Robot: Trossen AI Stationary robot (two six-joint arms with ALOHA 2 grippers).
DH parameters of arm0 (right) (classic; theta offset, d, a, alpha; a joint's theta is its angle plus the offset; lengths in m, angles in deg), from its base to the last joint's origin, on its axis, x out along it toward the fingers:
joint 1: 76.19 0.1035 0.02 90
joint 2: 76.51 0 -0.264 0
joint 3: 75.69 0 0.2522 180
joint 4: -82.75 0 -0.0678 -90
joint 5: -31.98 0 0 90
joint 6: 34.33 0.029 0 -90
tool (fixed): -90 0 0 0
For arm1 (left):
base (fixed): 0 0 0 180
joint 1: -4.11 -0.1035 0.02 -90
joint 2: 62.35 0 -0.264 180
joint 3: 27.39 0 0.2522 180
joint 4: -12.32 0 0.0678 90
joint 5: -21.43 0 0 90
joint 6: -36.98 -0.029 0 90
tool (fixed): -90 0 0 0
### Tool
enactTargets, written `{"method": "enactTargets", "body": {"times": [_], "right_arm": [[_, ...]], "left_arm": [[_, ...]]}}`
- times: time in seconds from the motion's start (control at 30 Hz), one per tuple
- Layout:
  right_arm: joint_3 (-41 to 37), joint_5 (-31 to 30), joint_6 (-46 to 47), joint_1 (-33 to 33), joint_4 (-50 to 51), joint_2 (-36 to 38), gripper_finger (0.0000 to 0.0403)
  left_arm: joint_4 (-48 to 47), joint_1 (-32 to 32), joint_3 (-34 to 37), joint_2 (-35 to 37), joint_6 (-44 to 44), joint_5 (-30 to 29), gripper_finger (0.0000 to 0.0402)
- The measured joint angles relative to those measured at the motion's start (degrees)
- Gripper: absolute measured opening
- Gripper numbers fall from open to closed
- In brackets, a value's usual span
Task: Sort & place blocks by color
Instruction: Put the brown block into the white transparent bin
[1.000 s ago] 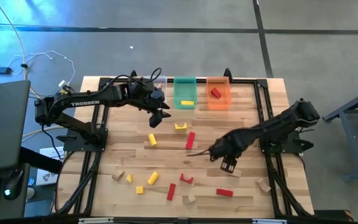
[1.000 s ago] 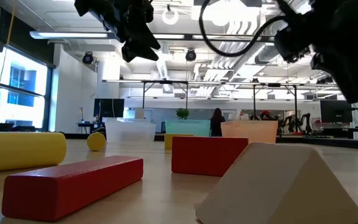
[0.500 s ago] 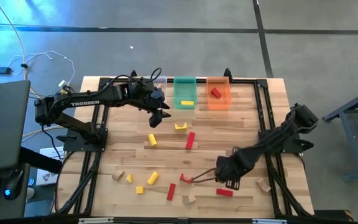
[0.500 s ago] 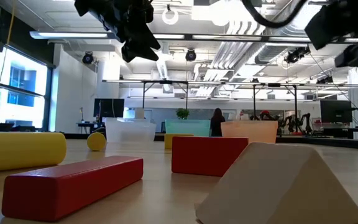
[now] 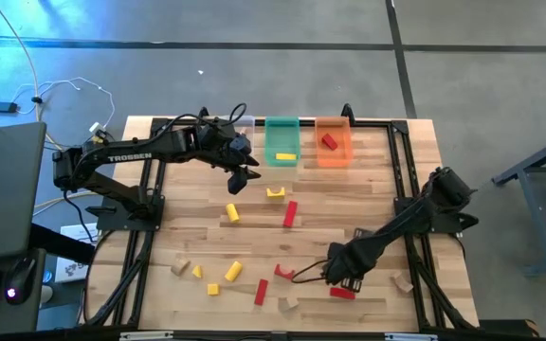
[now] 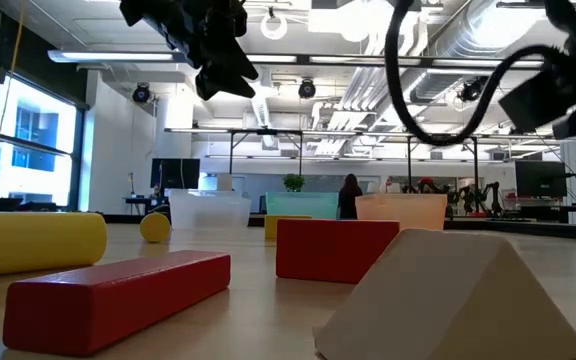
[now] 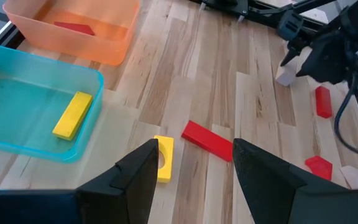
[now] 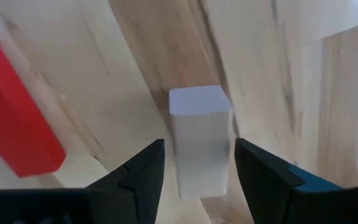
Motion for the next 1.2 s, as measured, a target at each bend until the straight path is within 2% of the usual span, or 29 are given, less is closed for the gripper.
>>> {"method": "enactTargets", "body": {"times": [0.33,0.57,0.77,0.9,1.2], "right_arm": [[0.30,2.17,2.65,-0.04,-1.99,-5.24,0.0177],[0.22,2.85,4.76,-0.14,-2.13,-5.38,0.0107],[0.35,2.70,6.44,-0.59,-2.35,-5.43,0.0107],[1.93,0.20,6.73,-0.49,-1.47,-5.72,0.0107],[7.94,-13.06,2.28,-3.48,-0.10,-4.37,0.0107]], "left_arm": [[0.00,0.00,0.02,0.00,0.00,0.00,0.0195],[0.02,0.00,0.02,0.00,0.00,0.00,0.0195],[0.02,0.00,0.01,0.00,-0.07,0.02,0.0195],[0.02,0.02,0.02,0.00,-2.06,0.02,0.0195],[0.03,0.01,0.02,0.00,-6.58,0.09,0.0195]]}}
